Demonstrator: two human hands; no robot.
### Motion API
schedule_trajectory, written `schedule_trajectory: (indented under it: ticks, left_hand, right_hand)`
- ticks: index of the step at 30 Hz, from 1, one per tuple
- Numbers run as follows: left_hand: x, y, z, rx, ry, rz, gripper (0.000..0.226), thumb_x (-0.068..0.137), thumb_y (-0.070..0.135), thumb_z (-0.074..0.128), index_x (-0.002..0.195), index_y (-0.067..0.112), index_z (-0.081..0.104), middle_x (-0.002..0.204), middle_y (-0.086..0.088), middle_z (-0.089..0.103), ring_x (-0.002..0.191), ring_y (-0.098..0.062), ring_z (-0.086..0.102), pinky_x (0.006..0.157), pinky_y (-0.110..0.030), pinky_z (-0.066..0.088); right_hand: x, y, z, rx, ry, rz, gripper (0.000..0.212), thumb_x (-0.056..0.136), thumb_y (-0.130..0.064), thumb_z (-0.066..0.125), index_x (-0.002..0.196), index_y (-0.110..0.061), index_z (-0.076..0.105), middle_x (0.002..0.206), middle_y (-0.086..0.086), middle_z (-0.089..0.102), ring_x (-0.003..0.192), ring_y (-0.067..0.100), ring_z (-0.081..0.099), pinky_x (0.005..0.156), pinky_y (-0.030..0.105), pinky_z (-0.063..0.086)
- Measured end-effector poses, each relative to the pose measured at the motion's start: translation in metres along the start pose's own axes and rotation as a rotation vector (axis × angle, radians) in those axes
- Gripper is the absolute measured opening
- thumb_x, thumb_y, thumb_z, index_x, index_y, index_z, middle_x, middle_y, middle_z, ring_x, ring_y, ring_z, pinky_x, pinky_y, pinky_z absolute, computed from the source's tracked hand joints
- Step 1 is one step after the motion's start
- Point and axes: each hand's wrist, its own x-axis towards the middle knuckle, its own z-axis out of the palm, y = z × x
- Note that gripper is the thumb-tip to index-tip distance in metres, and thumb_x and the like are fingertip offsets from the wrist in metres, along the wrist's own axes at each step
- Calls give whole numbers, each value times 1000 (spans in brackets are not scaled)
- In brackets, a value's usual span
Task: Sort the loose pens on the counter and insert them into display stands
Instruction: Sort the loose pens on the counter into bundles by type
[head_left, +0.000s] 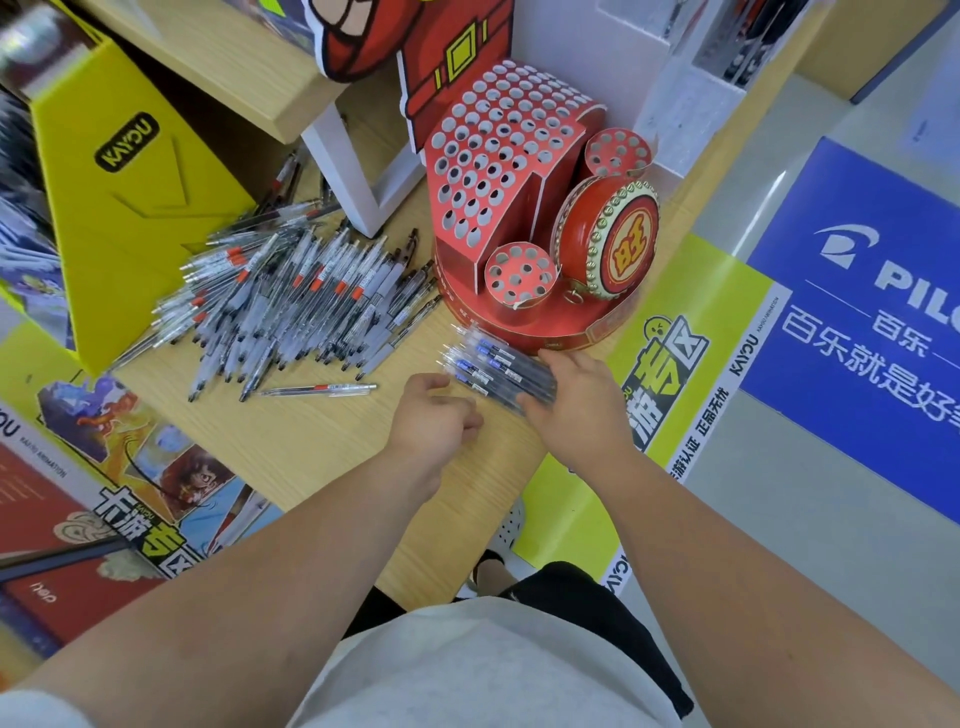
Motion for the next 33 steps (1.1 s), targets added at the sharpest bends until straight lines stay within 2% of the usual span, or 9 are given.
schedule_trajectory:
  ticks: [7,9,11,14,18,22,28,30,33]
  left_hand:
    - [-21,16,-62,239,62,131,31,93,12,65,121,22,56,101,-1,66,96,-24,68,91,-48,57]
    - [-21,21,-87,300,133,169,22,95,17,64,115,24,58,104,2,66,93,-23,67,87,-47,58]
    - [-20,26,-112,368,209,212,14,96,19,64,108,26,60,106,4,65,86,-23,66,73,-42,57]
    - [-13,32,-149,491,289,289,11,97,22,65,106,25,60,106,6,64,78,-17,61,58,-28,45]
    - [5,43,-188,684,271,407,16,96,25,65,111,20,61,105,4,62,83,-17,59,66,-29,41]
    - [30,59,-214,821,144,525,28,93,25,66,119,15,62,108,3,60,88,-19,58,75,-29,42]
    - [62,88,-234,991,-83,713,34,92,27,69,122,16,57,112,-2,56,81,-20,55,73,-33,43]
    - [68,94,-240,1026,-105,724,36,92,28,68,124,17,57,118,-6,58,92,-21,56,80,-35,48]
    - [72,102,-243,1087,-150,731,39,93,30,67,129,18,57,126,-6,55,90,-18,55,80,-31,46]
  right_hand:
    - [-9,-50,1,18,106,-130,39,83,-35,73,117,-17,69,110,4,64,104,30,56,88,46,49]
    - [-12,-71,5,42,24,-162,38,86,-38,70,120,-20,68,114,2,64,108,28,54,93,45,47]
    - [-12,-91,11,79,-96,-172,40,91,-41,65,126,-22,64,124,0,60,119,26,48,101,42,43]
    - [-11,-119,22,115,-208,-176,42,93,-42,62,132,-26,59,126,0,55,122,24,48,100,39,45]
    - [-3,-157,43,126,-385,-130,47,96,-42,59,140,-30,49,115,3,54,105,25,57,85,36,49]
    - [-1,-190,68,147,-508,7,51,100,-43,53,148,-34,40,126,4,57,110,25,57,86,34,48]
    - [-4,-219,95,199,-359,253,39,100,-36,53,138,-24,55,127,7,62,113,27,59,86,32,48]
    - [-6,-220,100,210,-279,327,30,99,-33,54,124,-20,63,119,6,64,107,27,61,83,32,49]
    - [-13,-214,102,226,-173,407,20,97,-26,59,111,-17,69,111,5,64,92,20,58,75,27,45]
